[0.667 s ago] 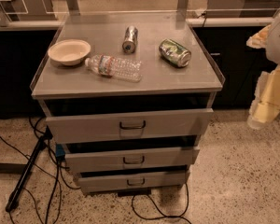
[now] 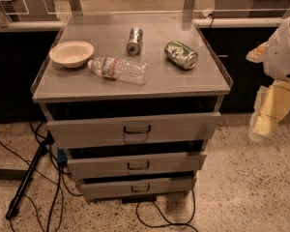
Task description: Open middle drawer
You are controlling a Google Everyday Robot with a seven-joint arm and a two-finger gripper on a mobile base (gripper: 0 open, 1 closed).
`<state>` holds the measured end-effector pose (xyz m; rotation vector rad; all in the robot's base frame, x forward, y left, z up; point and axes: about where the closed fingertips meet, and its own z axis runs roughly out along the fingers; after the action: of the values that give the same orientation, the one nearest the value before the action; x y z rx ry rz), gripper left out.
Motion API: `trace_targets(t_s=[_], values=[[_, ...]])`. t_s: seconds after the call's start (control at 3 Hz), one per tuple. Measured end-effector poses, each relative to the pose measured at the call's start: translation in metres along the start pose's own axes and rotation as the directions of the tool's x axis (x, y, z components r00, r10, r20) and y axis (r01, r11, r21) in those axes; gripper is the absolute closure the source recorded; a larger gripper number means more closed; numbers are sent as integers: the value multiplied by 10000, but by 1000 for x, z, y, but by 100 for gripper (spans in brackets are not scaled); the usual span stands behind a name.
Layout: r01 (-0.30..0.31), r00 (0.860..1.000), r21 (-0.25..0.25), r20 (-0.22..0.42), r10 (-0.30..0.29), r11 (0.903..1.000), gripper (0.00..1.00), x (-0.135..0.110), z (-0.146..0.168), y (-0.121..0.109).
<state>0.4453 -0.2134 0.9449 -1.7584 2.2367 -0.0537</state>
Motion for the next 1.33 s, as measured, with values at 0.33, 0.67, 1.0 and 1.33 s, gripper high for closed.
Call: trace_targets(t_s=[0.33, 0.67, 1.0, 1.33], values=[[96, 9999, -3, 110, -96, 10000, 0, -3, 2, 6], [283, 9985, -388, 471, -264, 9988, 0, -9, 25, 31], [423, 9978, -787, 547, -381, 9960, 0, -12, 63, 52], [427, 9980, -1380, 519, -358, 9895, 0, -12, 115, 63]])
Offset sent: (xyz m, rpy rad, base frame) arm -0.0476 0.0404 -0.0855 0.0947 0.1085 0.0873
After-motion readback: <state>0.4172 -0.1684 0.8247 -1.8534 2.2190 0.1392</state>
